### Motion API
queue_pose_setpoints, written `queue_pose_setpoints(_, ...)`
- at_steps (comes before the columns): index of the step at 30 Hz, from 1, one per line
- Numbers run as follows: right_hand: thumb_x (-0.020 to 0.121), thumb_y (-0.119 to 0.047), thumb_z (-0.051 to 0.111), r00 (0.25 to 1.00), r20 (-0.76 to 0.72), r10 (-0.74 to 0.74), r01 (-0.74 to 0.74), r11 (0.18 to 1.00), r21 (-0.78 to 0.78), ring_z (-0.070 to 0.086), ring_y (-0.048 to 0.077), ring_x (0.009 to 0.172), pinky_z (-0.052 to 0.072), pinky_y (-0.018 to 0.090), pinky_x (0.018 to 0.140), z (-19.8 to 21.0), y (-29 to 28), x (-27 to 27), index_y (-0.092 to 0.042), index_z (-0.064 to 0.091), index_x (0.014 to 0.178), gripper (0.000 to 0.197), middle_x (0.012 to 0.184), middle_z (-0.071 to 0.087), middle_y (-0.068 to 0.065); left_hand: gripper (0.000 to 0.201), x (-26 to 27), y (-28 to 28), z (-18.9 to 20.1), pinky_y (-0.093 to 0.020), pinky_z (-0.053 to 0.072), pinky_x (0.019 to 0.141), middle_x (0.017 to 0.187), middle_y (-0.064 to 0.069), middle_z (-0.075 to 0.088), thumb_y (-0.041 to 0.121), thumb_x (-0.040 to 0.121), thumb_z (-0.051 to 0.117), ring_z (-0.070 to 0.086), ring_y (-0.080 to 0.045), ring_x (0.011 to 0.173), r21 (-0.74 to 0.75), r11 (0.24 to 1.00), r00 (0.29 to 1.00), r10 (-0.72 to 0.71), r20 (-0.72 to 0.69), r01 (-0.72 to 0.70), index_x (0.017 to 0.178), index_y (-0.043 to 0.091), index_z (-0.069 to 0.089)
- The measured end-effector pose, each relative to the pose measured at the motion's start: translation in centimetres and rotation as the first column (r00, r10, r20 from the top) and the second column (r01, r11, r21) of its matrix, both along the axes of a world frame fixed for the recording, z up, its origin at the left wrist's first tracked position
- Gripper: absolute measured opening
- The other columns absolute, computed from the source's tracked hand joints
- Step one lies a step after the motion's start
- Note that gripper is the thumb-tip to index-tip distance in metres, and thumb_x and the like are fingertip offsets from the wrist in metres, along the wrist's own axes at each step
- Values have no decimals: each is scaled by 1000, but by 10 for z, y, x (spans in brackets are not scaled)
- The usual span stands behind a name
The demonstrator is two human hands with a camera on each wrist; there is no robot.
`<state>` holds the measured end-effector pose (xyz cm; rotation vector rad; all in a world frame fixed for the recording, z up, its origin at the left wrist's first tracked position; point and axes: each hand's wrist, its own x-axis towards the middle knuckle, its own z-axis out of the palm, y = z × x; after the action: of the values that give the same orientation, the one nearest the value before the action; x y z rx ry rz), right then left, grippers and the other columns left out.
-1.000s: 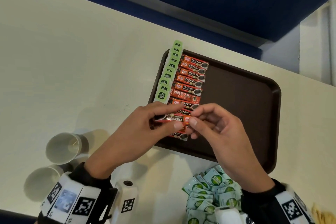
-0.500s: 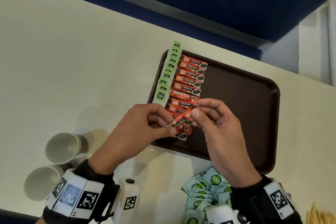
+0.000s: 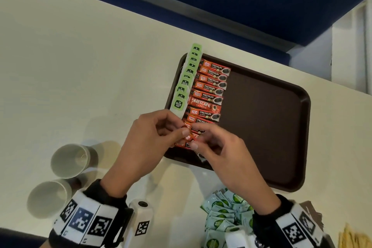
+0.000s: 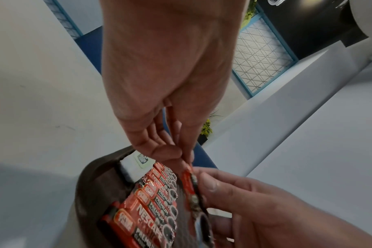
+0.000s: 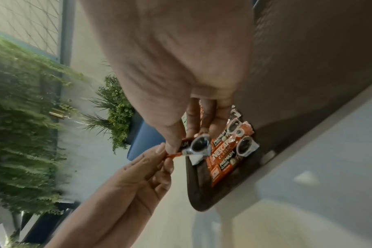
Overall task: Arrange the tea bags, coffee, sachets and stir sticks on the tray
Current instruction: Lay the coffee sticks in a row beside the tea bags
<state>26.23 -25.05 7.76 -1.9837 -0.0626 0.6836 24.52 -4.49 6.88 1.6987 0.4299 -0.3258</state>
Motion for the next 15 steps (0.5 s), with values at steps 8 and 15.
queue_pose_setpoints(8,92,-1,79,996,4,-84,84,989,-119,71,10,85,58,22,75,-26,-13,-15,-25,73,90,24,89,74,-7,21,-23,-2,-28,-13,46,61,72,14,75,22,90,87,68,-3,70,375,921,995,-98,-34,103,87,31,69)
queue_pose_setpoints(15,88,-3,84,984,118,-136,159,964,-213,66,5,86,50,11,70,-41,-10,-22,-23,70,90,25,98,65,-7,28,-31,-13,-43,-32,36,75,74,19,70,32,85,90,53,-9,74,659,744,978,-199,62,109,98,31,66)
